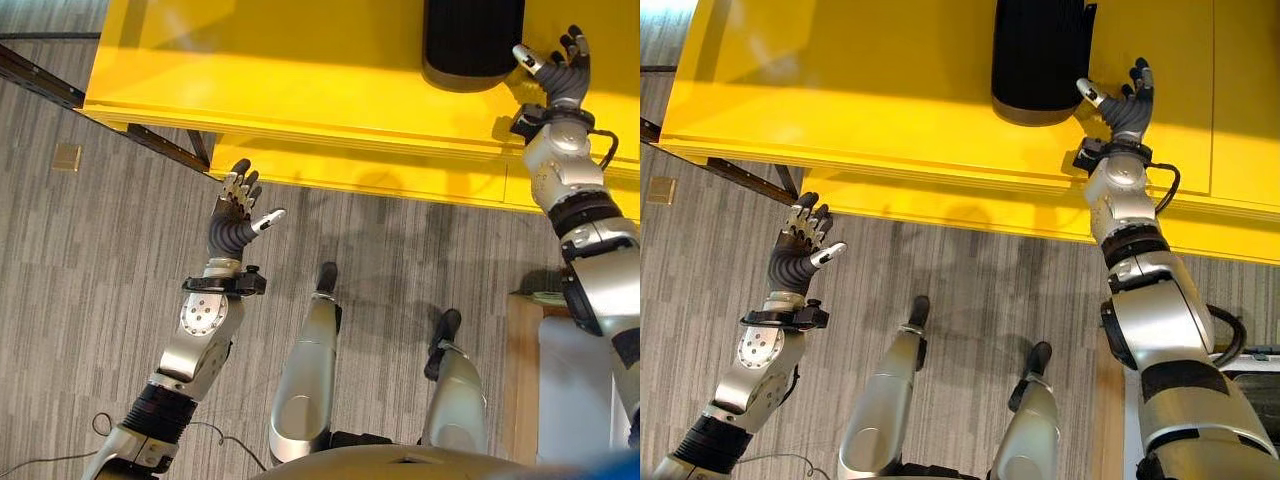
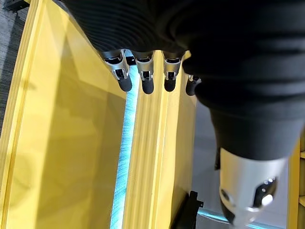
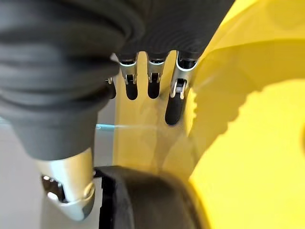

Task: Move parts from the plastic box to the shelf.

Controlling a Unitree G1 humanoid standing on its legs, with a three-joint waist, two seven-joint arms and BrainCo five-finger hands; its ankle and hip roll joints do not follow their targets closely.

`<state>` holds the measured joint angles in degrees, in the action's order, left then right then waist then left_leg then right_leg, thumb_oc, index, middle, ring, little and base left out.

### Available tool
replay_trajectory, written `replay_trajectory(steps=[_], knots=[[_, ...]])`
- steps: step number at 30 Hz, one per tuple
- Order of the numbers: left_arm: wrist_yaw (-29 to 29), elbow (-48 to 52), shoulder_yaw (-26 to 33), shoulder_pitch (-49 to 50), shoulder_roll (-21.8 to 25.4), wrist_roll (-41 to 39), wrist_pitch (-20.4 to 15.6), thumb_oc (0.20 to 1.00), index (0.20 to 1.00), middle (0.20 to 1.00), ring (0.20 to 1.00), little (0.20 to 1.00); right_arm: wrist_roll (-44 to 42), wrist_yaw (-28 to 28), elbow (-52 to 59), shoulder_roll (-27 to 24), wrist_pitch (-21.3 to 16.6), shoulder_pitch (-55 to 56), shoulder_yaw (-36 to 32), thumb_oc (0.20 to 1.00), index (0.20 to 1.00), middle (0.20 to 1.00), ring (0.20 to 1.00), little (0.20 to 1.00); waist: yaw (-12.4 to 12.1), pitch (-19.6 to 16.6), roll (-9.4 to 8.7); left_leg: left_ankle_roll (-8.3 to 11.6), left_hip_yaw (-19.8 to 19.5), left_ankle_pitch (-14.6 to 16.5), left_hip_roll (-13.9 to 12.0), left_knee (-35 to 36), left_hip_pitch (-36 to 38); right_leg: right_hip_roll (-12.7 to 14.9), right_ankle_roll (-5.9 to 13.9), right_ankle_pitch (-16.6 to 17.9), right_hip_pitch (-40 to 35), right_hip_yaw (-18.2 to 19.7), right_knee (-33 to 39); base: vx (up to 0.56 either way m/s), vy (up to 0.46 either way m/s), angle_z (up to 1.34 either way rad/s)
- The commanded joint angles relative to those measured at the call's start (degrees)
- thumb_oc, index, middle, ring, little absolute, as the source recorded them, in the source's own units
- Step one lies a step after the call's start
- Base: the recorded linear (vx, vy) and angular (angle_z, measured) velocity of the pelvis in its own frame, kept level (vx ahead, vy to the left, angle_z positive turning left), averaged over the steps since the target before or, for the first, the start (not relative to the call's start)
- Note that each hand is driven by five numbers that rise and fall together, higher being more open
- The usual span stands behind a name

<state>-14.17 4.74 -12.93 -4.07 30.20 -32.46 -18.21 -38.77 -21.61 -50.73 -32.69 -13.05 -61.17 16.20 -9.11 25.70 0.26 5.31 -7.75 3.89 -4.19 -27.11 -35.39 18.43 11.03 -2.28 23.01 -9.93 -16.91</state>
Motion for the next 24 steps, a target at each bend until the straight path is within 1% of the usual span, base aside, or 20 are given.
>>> replay_trajectory(steps=[1, 3, 4, 5, 6, 7, 9, 10, 12, 13, 14, 15, 16, 17, 18, 19, 20, 21, 22, 24], knots=[[-1.24, 2.68, 4.80, 0.41, 0.71, 2.70, -3.37, 1.000, 1.000, 1.000, 1.000, 1.000, 7.28, -2.87, 9.41, -2.42, -4.24, 5.81, -3.38, 1.000, 1.000, 1.000, 1.000, 1.000, 0.44, 2.53, -0.63, -0.02, 0.66, -1.05, -1.61, -1.09, -4.38, -1.83, -3.80, -8.81, -8.76, 0.22, -4.12, 0.00, 0.000, 0.00], [-1.69, 2.49, 5.43, 0.90, 0.15, 3.38, -3.29, 1.000, 1.000, 1.000, 1.000, 1.000, 10.50, -3.86, 16.20, -1.37, -4.49, 12.15, -6.22, 1.000, 1.000, 1.000, 1.000, 1.000, 0.88, 2.22, -0.68, -0.12, 0.63, -0.95, -1.63, -1.10, -4.42, -1.85, -3.76, -8.85, -8.70, 0.29, -4.22, 0.00, 0.000, 0.00], [-1.94, 2.59, 6.29, 1.44, -0.36, 4.14, -3.45, 1.000, 1.000, 1.000, 1.000, 1.000, 14.83, -4.39, 24.63, -0.59, -5.17, 18.42, -8.63, 1.000, 1.000, 1.000, 1.000, 1.000, 1.52, 2.19, -0.73, -0.16, 0.66, -0.87, -1.68, -1.22, -4.49, -1.82, -3.73, -8.97, -8.71, 0.29, -4.21, 0.02, -0.015, -0.03], [-2.42, 2.70, 6.84, 1.82, -0.59, 4.68, -3.48, 1.000, 1.000, 1.000, 1.000, 1.000, 17.40, -4.79, 28.85, 0.20, -5.32, 21.84, -10.01, 1.000, 1.000, 1.000, 1.000, 1.000, 1.77, 2.08, -0.83, -0.20, 0.65, -0.82, -1.62, -1.31, -4.54, -1.83, -3.73, -9.04, -8.77, 0.28, -4.19, 0.02, -0.018, -0.04], [-2.88, 2.86, 7.36, 2.44, -1.03, 5.76, -3.58, 1.000, 1.000, 1.000, 1.000, 1.000, 25.59, -6.43, 36.33, 0.89, -5.12, 27.40, -11.71, 1.000, 1.000, 1.000, 1.000, 1.000, 2.28, 1.98, -0.82, -0.29, 0.64, -0.72, -1.65, -1.43, -4.70, -1.77, -3.68, -9.13, -8.80, 0.22, -4.19, 0.00, 0.000, 0.00], [-3.07, 3.08, 7.59, 2.84, -1.17, 6.28, -3.70, 1.000, 1.000, 1.000, 1.000, 1.000, 28.22, -6.64, 39.63, 1.52, -5.27, 29.92, -12.26, 1.000, 1.000, 1.000, 1.000, 1.000, 2.44, 1.94, -0.82, -0.32, 0.65, -0.68, -1.66, -1.45, -4.70, -1.73, -3.65, -9.18, -8.78, 0.17, -4.23, 0.00, 0.000, 0.00], [-3.56, 3.66, 7.71, 3.70, -1.01, 7.68, -3.99, 1.000, 1.000, 1.000, 1.000, 1.000, 36.78, -7.64, 45.86, 1.54, -4.19, 34.53, -11.67, 1.000, 1.000, 1.000, 1.000, 1.000, 2.83, 1.87, -0.87, -0.36, 0.73, -0.69, -1.73, -1.44, -4.85, -1.66, -3.55, -9.18, -8.75, 0.17, -4.20, 0.00, 0.000, 0.00], [-4.14, 4.25, 7.70, 4.78, -0.75, 8.73, -4.10, 1.000, 1.000, 1.000, 1.000, 1.000, 43.66, -8.11, 50.60, 1.43, -3.53, 38.61, -10.72, 1.000, 1.000, 1.000, 1.000, 1.000, 3.20, 1.87, -0.98, -0.37, 0.76, -0.69, -1.77, -1.42, -4.89, -1.61, -3.47, -9.19, -8.76, 0.08, -4.16, 0.00, 0.000, 0.00], [-5.47, 5.34, 7.75, 6.05, -0.35, 10.40, -4.32, 1.000, 1.000, 1.000, 1.000, 1.000, 54.35, -11.35, 54.49, 0.17, -1.39, 42.09, -9.82, 1.000, 1.000, 1.000, 1.000, 1.000, 3.53, 1.59, -1.11, -0.32, 0.71, -0.74, -1.87, -1.48, -5.15, -1.65, -3.34, -9.17, -8.88, 0.03, -3.85, 0.00, 0.000, 0.00], [-5.47, 5.34, 7.75, 6.05, -0.35, 10.40, -4.32, 1.000, 1.000, 1.000, 1.000, 1.000, 54.35, -11.35, 54.49, 0.17, -1.39, 42.09, -9.82, 1.000, 1.000, 1.000, 1.000, 1.000, 3.53, 1.59, -1.11, -0.32, 0.71, -0.74, -1.87, -1.48, -5.15, -1.65, -3.34, -9.17, -8.88, 0.03, -3.85, 0.00, 0.000, 0.00], [-6.67, 6.05, 7.31, 6.67, -0.27, 11.31, -4.72, 1.000, 1.000, 1.000, 1.000, 1.000, 60.12, -13.13, 56.55, 0.04, -0.07, 44.49, -8.79, 1.000, 1.000, 1.000, 1.000, 1.000, 3.71, 1.40, -1.26, -0.32, 0.63, -0.72, -2.00, -1.65, -5.48, -1.77, -3.24, -9.18, -8.89, -0.04, -3.56, 0.00, 0.000, 0.00], [-7.92, 6.11, 6.76, 6.84, 0.08, 12.57, -4.81, 1.000, 1.000, 1.000, 1.000, 1.000, 64.85, -14.46, 57.00, -0.02, 0.94, 45.16, -6.36, 1.000, 1.000, 1.000, 1.000, 1.000, 3.67, 1.21, -1.30, -0.30, 0.55, -0.65, -2.07, -1.75, -5.59, -1.84, -3.14, -9.19, -8.84, -0.11, -3.50, 0.00, 0.000, 0.00], [-7.97, 6.11, 6.79, 6.90, 0.06, 12.63, -4.82, 1.000, 1.000, 1.000, 1.000, 1.000, 64.96, -14.55, 56.93, 0.03, 0.96, 45.11, -6.24, 1.000, 1.000, 1.000, 1.000, 1.000, 3.73, 1.14, -1.32, -0.30, 0.53, -0.63, -2.07, -1.77, -5.64, -1.85, -3.14, -9.20, -8.81, -0.13, -3.50, 0.00, 0.000, 0.00], [-8.93, 6.59, 6.53, 6.58, 0.44, 14.25, -4.97, 1.000, 1.000, 1.000, 1.000, 1.000, 74.50, -15.49, 55.30, -2.22, 4.74, 44.18, -2.02, 1.000, 1.000, 1.000, 1.000, 1.000, 3.65, 1.09, -1.43, -0.16, 0.53, -0.55, -2.03, -1.76, -5.71, -1.85, -3.00, -9.27, -8.97, -0.19, -3.21, 0.00, 0.000, 0.00], [-9.06, 6.69, 6.62, 6.32, 0.34, 14.38, -4.97, 1.000, 1.000, 1.000, 1.000, 1.000, 75.81, -15.43, 55.13, -2.65, 5.65, 43.77, -1.73, 1.000, 1.000, 1.000, 1.000, 1.000, 3.63, 1.00, -1.53, -0.12, 0.48, -0.55, -2.03, -1.77, -5.71, -1.82, -3.01, -9.25, -8.97, -0.22, -3.18, 0.00, 0.000, 0.00], [-9.07, 6.69, 6.67, 6.31, 0.31, 14.40, -4.96, 1.000, 1.000, 1.000, 1.000, 1.000, 75.86, -15.46, 55.09, -2.64, 5.70, 43.67, -1.64, 1.000, 1.000, 1.000, 1.000, 1.000, 3.70, 1.03, -1.52, -0.12, 0.46, -0.55, -2.02, -1.78, -5.72, -1.82, -3.01, -9.26, -8.98, -0.24, -3.18, 0.00, 0.000, 0.00], [-9.78, 6.69, 6.50, 5.81, -0.23, 14.62, -5.27, 1.000, 1.000, 1.000, 1.000, 1.000, 76.98, -16.94, 54.75, -2.34, 6.31, 42.97, -1.50, 1.000, 1.000, 1.000, 1.000, 1.000, 3.71, 0.81, -1.64, -0.09, 0.49, -0.59, -1.92, -1.69, -5.65, -1.79, -2.98, -9.06, -9.03, -0.19, -3.00, 0.00, 0.000, 0.00], [-10.33, 6.15, 6.05, 4.96, -0.69, 14.79, -5.28, 1.000, 1.000, 1.000, 1.000, 1.000, 76.29, -17.75, 54.38, -0.97, 6.23, 42.77, -0.98, 1.000, 1.000, 1.000, 1.000, 1.000, 3.85, 0.78, -1.75, -0.16, 0.62, -0.62, -1.93, -1.66, -5.59, -1.73, -2.97, -8.84, -8.93, -0.01, -3.04, 0.00, 0.000, 0.00], [-10.36, 6.08, 6.02, 4.90, -0.68, 14.82, -5.32, 1.000, 1.000, 1.000, 1.000, 1.000, 76.31, -17.82, 54.30, -0.94, 6.21, 42.72, -0.95, 1.000, 1.000, 1.000, 1.000, 1.000, 3.83, 0.80, -1.78, -0.17, 0.65, -0.62, -1.94, -1.65, -5.58, -1.72, -2.97, -8.84, -8.92, 0.02, -3.05, 0.00, 0.000, 0.00], [-10.99, 5.27, 6.01, 4.23, -1.06, 15.51, -4.87, 1.000, 1.000, 1.000, 1.000, 1.000, 75.57, -17.04, 54.35, 0.47, 5.79, 43.80, 0.59, 1.000, 1.000, 1.000, 1.000, 1.000, 4.08, 0.75, -1.96, -0.21, 0.91, -0.85, -2.10, -1.04, -4.86, -1.72, -2.88, -8.39, -9.26, 0.30, -2.40, 0.00, 0.000, 0.00]])
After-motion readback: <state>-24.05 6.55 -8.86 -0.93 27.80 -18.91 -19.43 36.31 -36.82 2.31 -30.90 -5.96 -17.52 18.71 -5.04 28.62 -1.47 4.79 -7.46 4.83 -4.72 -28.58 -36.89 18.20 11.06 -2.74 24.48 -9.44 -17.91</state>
